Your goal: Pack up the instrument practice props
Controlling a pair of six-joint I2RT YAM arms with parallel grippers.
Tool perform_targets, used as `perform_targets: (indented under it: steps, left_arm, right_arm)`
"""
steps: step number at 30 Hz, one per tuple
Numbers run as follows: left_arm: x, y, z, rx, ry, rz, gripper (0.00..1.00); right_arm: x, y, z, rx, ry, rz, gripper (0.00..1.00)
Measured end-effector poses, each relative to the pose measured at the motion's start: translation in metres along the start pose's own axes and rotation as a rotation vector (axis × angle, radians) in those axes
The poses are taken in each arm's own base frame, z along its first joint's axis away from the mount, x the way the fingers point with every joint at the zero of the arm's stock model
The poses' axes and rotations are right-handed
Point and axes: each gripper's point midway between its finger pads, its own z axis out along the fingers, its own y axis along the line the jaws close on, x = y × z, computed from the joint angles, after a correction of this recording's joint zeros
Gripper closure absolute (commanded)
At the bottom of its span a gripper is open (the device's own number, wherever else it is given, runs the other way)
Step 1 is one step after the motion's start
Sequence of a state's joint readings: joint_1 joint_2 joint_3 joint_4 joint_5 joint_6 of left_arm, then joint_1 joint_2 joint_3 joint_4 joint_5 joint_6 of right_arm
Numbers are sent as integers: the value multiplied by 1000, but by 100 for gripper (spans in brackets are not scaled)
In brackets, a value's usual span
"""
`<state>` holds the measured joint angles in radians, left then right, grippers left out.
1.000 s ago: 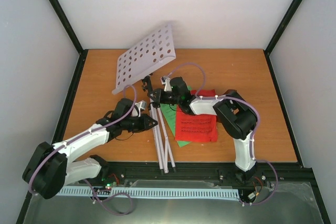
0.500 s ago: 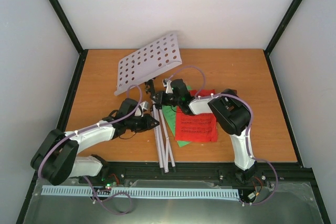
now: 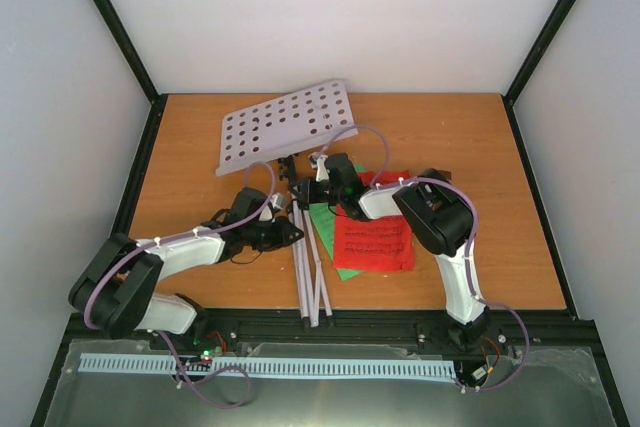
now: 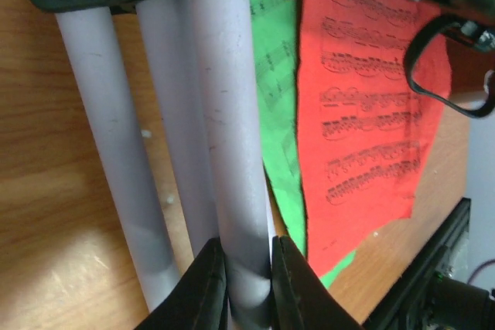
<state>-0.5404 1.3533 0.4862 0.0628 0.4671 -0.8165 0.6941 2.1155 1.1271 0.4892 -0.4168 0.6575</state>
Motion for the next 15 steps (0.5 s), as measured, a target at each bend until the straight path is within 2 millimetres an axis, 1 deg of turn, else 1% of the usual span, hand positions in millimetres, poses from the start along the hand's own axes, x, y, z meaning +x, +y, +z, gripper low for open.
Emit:
perform_targets:
  steps: [3,9,13,15]
  left_arm:
    - [-5,8,2,-33,-24,-8,100]
    - [-17,8,2,-33,-70,10,100]
    - [-21,7,3,-33,-88,35,100]
    - [-22,7,3,-32,-92,47,92]
  right_arm:
    - [0,-2,0,8,-8,-78,61]
    - [-6,11,1,-35,-38,-154,56]
    - [-7,13,-1,-44,-47,-175,49]
    - [-5,13,-4,-42,-47,-181,44]
